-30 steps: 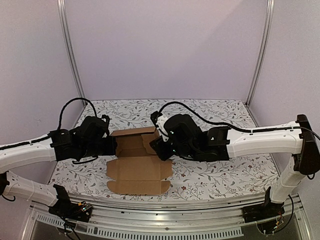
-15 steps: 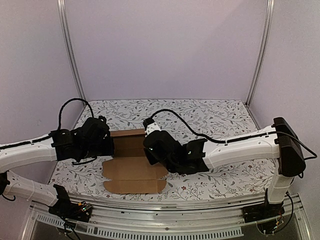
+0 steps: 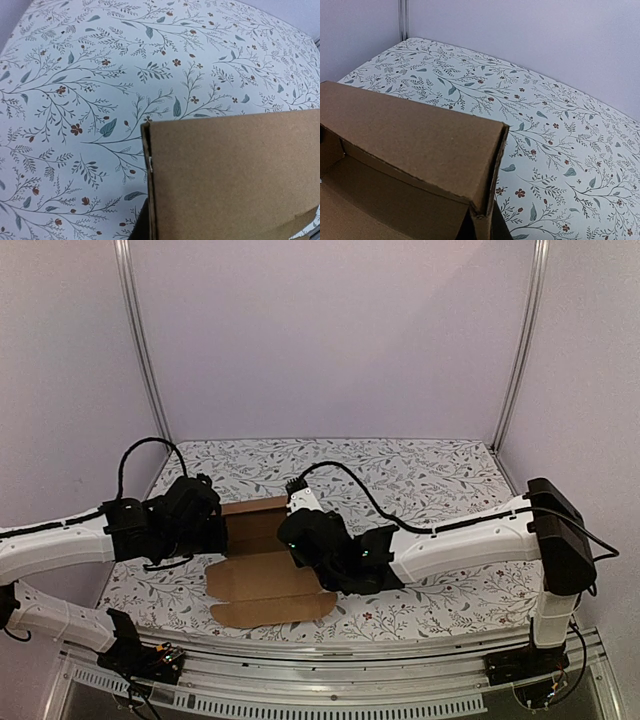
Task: Fold the paper box
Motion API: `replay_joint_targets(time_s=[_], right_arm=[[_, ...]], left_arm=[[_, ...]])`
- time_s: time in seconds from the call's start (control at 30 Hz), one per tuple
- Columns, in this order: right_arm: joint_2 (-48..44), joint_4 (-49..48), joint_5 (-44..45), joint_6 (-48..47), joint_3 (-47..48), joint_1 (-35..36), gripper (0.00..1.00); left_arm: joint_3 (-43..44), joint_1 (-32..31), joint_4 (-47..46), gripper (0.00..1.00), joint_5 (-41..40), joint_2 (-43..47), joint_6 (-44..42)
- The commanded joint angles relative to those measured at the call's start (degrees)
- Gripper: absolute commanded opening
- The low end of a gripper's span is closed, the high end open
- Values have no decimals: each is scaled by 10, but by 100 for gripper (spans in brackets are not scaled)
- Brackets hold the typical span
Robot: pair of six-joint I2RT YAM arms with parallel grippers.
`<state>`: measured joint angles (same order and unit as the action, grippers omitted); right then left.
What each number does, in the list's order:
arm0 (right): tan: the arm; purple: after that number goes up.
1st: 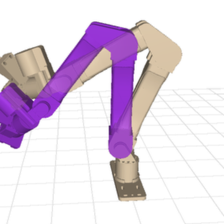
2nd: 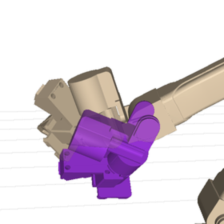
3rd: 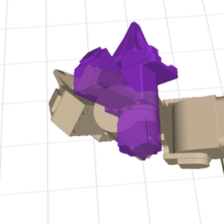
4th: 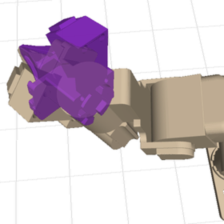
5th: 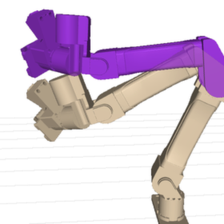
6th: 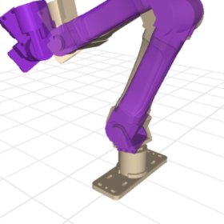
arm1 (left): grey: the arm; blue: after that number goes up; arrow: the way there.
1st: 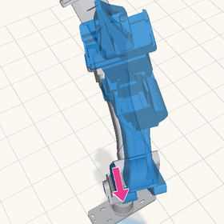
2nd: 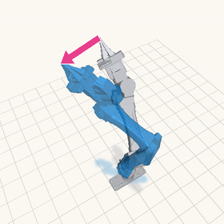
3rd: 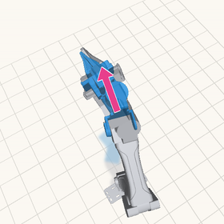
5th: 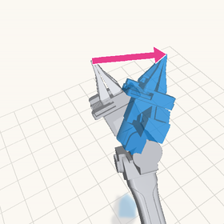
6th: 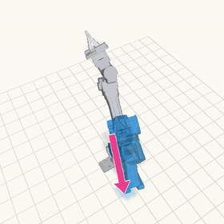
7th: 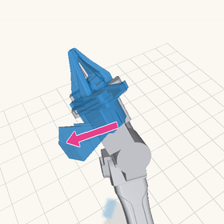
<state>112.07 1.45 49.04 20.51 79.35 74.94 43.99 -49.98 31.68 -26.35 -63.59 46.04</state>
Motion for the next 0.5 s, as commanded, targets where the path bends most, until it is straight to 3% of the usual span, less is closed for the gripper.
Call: replay_joint_targets(time_s=[0.0, 0.47], right_arm=[[23, -45, -23, -17, 20, 12, 0], [24, -71, 41, -28, 28, 46, 0]], left_arm=[[17, -16, -45, 0, 36, -12, -3], [19, -17, -36, 0, -2, -36, 17]])
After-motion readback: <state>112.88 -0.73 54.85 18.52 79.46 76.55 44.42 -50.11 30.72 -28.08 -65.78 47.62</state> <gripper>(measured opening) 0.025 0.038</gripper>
